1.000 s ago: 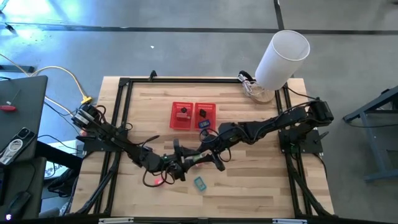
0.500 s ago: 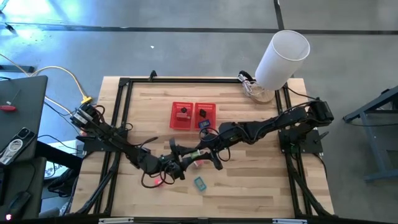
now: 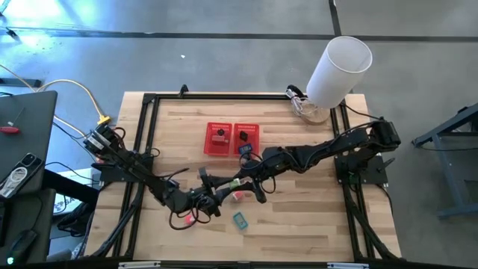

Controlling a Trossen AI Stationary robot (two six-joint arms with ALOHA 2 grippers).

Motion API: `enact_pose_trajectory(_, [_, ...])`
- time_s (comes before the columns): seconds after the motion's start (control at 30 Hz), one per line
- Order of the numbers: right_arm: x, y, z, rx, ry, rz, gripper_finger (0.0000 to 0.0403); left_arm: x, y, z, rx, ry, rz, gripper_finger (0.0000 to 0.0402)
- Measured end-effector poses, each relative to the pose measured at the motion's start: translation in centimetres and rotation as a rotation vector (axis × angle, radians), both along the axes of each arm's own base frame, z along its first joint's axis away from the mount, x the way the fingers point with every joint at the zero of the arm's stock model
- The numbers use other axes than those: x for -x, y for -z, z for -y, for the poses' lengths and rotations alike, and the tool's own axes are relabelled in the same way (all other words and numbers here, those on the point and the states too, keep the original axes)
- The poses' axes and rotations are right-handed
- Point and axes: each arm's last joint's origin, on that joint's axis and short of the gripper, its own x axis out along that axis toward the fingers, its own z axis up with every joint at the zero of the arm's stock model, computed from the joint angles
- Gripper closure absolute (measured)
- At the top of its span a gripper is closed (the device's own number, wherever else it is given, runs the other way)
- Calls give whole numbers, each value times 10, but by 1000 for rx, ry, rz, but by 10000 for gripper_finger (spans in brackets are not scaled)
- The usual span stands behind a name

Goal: Pick & Place Office items
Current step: Put the green charger adapter into the left red bin

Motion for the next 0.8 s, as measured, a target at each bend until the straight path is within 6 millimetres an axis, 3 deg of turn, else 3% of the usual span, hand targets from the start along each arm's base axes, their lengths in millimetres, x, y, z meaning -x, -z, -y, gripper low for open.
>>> enact_pose_trajectory(0.27, [7, -5, 2, 44, 26, -17, 285, 7, -2, 7, 1, -22, 3, 239])
enact_pose_trajectory(0.43, [20, -23, 3, 86, 93, -11, 285, 9, -2, 9, -7, -17, -2, 239])
enact_pose_trajectory(0.8, [32, -22, -9, 183, 198, -79, 285, 19, -23, 1, 230, -21, 101, 245])
